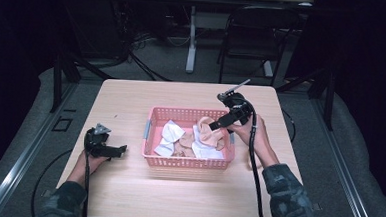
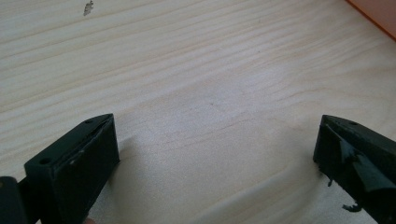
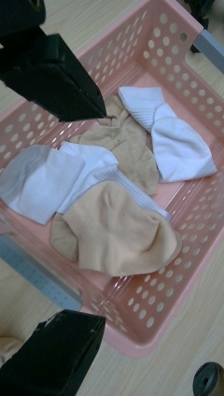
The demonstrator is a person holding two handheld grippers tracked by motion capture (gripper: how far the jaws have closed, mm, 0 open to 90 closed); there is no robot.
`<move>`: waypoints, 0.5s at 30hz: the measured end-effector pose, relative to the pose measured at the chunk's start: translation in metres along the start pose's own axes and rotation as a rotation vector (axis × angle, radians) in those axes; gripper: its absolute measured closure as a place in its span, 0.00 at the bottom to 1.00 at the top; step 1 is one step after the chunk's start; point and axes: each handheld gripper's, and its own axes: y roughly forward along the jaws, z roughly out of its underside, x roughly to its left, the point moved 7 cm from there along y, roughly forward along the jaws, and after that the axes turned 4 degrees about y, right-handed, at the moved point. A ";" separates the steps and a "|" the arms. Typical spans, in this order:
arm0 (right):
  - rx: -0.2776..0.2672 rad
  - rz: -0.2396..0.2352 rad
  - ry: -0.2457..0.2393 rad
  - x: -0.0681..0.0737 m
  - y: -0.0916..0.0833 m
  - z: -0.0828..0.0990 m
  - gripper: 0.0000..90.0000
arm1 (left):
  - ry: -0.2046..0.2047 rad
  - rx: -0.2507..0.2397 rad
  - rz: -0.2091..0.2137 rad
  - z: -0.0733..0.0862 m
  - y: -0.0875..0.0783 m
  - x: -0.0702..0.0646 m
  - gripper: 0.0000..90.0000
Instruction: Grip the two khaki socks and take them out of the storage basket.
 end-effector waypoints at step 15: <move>0.022 -0.010 -0.007 0.001 0.031 -0.013 0.06 | 0.000 0.000 0.000 0.000 0.000 0.000 0.00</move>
